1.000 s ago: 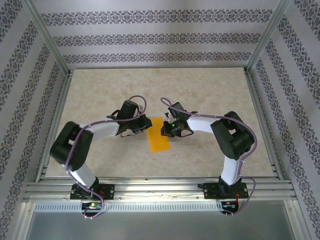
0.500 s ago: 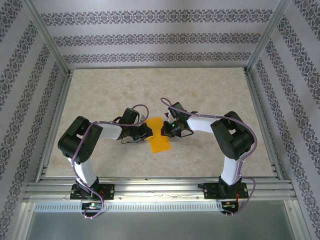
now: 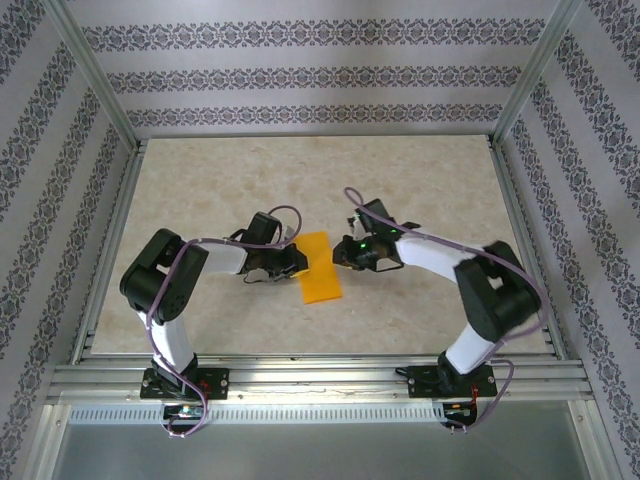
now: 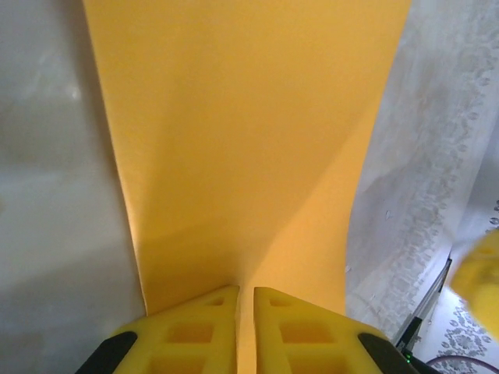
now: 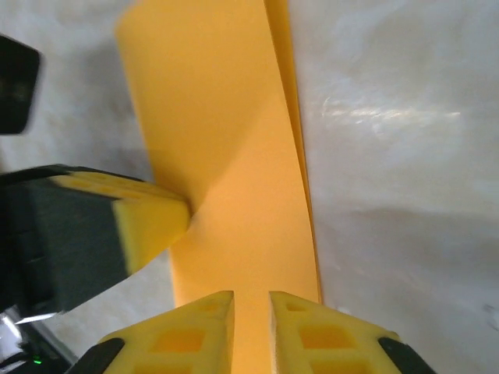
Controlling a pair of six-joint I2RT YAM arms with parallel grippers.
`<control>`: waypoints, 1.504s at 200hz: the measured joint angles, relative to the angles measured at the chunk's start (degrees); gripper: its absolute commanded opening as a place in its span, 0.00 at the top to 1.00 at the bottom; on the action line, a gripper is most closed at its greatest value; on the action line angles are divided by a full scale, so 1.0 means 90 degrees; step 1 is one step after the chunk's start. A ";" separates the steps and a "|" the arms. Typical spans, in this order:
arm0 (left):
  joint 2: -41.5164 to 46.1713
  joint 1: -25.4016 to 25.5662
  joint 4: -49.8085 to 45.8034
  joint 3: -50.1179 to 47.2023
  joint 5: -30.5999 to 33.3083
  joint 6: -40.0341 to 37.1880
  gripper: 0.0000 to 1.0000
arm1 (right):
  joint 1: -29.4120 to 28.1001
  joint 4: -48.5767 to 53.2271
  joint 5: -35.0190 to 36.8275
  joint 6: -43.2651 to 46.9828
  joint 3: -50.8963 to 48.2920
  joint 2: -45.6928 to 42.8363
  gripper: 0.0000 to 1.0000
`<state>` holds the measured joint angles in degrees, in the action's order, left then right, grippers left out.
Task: Fold a paper plane with a square sheet of paper (pick it up from the middle)
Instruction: Fold the paper in half at the center of the table, then fold the triangle a second time at the center of the table.
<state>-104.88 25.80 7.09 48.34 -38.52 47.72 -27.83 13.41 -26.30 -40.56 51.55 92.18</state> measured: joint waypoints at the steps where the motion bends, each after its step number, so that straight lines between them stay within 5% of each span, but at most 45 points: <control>1: -0.0007 0.0000 -0.0005 0.0015 0.0010 -0.0007 0.83 | 0.0024 -0.0002 -0.0007 -0.0005 -0.0024 -0.0041 0.80; 134: -0.0673 -0.0318 -0.0556 0.1506 0.0318 -0.0452 0.79 | 0.0284 -0.0187 -0.0474 -0.0571 -0.1027 -0.0525 0.69; 301: -0.0925 -0.0466 -0.0542 0.1479 0.0155 -0.0522 0.80 | -0.0063 -0.0746 -0.1139 -0.1178 -0.0942 0.0362 0.66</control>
<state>-113.21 21.61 2.22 61.65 -37.12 43.03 -28.40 6.70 -36.56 -51.16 43.07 95.44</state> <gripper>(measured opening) 0.203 0.335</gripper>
